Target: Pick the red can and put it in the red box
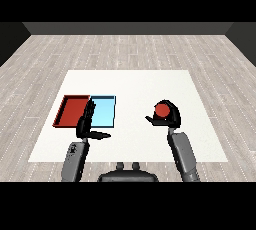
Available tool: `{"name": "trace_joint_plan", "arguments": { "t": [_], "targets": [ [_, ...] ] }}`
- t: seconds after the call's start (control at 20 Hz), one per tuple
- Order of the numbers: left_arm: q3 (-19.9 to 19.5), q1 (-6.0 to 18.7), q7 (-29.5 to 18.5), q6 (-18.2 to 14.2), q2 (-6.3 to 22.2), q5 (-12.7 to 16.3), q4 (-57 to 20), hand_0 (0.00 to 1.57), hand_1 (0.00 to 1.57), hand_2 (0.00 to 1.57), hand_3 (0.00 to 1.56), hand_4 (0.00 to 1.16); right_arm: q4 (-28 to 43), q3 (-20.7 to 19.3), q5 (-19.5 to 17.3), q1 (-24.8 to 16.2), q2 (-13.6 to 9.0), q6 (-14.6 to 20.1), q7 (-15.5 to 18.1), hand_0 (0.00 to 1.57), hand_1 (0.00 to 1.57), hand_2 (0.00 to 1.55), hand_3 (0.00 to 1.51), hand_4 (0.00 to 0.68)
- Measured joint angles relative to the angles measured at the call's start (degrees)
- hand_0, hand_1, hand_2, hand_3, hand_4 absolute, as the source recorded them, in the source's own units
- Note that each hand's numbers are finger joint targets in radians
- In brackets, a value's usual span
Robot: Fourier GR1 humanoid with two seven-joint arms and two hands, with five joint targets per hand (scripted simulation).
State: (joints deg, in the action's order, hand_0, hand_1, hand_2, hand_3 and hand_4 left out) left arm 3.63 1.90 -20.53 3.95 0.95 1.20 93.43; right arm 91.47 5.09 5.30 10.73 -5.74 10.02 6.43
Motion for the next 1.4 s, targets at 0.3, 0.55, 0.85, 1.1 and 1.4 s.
{"name": "trace_joint_plan", "arguments": {
  "t": [0.3,0.55,0.85,1.1,1.4],
  "targets": [
    [3.9,2.0,5.2,0.2,-0.7,0.2,1.6,0.0,0.0,0.0,0.0,0.0,3.7,3.1,-2.8,2.8,2.9,4.5,-1.3,1.56,1.56,1.46,1.41,0.598],
    [8.3,3.1,7.2,-2.3,-0.9,-0.5,2.4,0.0,0.0,0.0,0.0,0.0,0.4,8.9,-4.5,7.6,4.9,11.5,-0.3,1.57,1.57,1.46,1.4,0.636],
    [12.9,5.1,11.1,-4.6,-0.9,0.8,2.6,0.0,0.0,0.0,0.0,0.0,1.1,10.7,-4.8,9.3,5.5,13.8,0.5,1.57,1.57,1.48,1.42,0.655],
    [16.2,7.0,12.1,-6.9,-0.9,2.2,0.4,0.0,0.0,0.0,0.0,0.0,0.1,11.4,-4.5,11.3,5.7,15.0,1.2,1.57,1.57,1.48,1.42,0.65],
    [19.3,9.1,11.1,-9.1,-0.9,3.3,-4.9,0.0,0.0,0.0,0.0,0.0,-0.4,12.2,-5.0,11.3,5.7,15.3,2.2,1.57,1.57,1.48,1.41,0.65]
  ]
}}
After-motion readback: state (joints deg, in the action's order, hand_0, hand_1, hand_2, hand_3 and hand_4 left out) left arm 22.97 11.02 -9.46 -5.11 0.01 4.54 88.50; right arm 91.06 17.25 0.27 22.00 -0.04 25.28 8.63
